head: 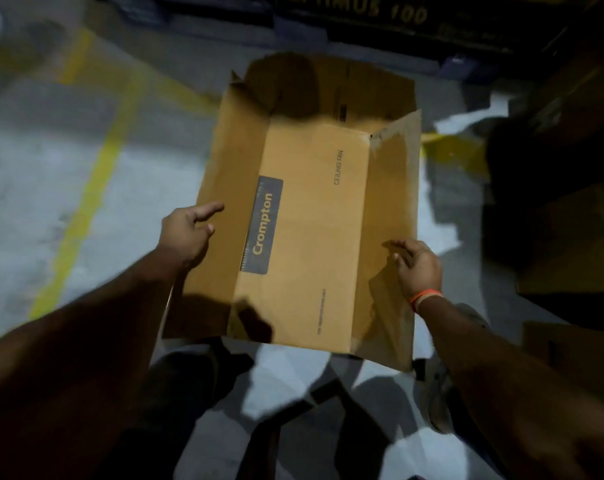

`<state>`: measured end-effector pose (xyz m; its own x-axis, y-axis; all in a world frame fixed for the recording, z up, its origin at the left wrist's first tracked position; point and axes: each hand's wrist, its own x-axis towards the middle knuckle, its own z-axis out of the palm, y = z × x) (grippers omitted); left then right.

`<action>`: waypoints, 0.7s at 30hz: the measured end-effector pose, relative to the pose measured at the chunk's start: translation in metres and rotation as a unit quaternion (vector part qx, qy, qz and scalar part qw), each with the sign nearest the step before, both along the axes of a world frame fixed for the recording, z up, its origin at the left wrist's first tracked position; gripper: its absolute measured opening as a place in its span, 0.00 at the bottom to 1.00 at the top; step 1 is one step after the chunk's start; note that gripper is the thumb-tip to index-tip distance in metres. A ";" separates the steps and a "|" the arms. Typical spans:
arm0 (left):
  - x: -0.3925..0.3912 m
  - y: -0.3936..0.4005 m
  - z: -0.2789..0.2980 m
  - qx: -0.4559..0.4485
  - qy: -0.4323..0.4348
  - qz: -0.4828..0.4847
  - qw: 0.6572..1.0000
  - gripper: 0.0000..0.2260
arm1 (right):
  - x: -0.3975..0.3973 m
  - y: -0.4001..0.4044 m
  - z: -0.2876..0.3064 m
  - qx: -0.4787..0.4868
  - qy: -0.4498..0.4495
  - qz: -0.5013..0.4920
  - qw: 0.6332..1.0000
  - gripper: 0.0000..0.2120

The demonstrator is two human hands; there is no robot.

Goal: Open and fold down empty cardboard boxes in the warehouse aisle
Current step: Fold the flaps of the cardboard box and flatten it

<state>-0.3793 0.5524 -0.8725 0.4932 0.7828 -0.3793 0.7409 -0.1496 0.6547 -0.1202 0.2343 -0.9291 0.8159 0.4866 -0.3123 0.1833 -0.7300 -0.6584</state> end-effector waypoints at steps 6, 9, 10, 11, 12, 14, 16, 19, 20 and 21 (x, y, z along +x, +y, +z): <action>-0.091 0.038 0.074 0.031 -0.047 0.103 0.993 0.21 | -0.043 0.085 0.074 0.020 -0.040 0.079 0.996 0.14; -0.161 0.034 0.093 0.034 -0.071 0.186 0.979 0.22 | -0.077 0.130 0.098 0.013 -0.067 0.143 0.987 0.15; -0.188 0.030 0.097 0.039 -0.077 0.217 0.972 0.21 | -0.091 0.146 0.105 0.014 -0.074 0.169 0.983 0.15; -0.216 0.025 0.100 0.045 -0.081 0.251 0.964 0.21 | -0.107 0.162 0.111 0.017 -0.079 0.196 0.977 0.15; -0.245 0.018 0.102 0.048 -0.084 0.287 0.953 0.21 | -0.126 0.180 0.117 0.018 -0.082 0.222 0.971 0.15; -0.303 -0.001 0.107 0.050 -0.086 0.349 0.932 0.22 | -0.169 0.215 0.131 0.019 -0.086 0.278 0.956 0.14; -0.359 -0.021 0.110 0.050 -0.100 0.398 0.910 0.22 | -0.214 0.249 0.145 0.014 -0.078 0.339 0.937 0.15; -0.431 -0.054 0.112 0.066 -0.087 0.471 0.875 0.22 | -0.284 0.293 0.163 -0.015 -0.052 0.432 0.900 0.24; -0.449 -0.065 0.113 0.069 -0.078 0.495 0.862 0.22 | -0.307 0.303 0.169 -0.022 -0.044 0.450 0.891 0.27; -0.466 -0.077 0.112 0.073 -0.077 0.521 0.847 0.22 | -0.329 0.312 0.175 -0.023 -0.039 0.463 0.885 0.28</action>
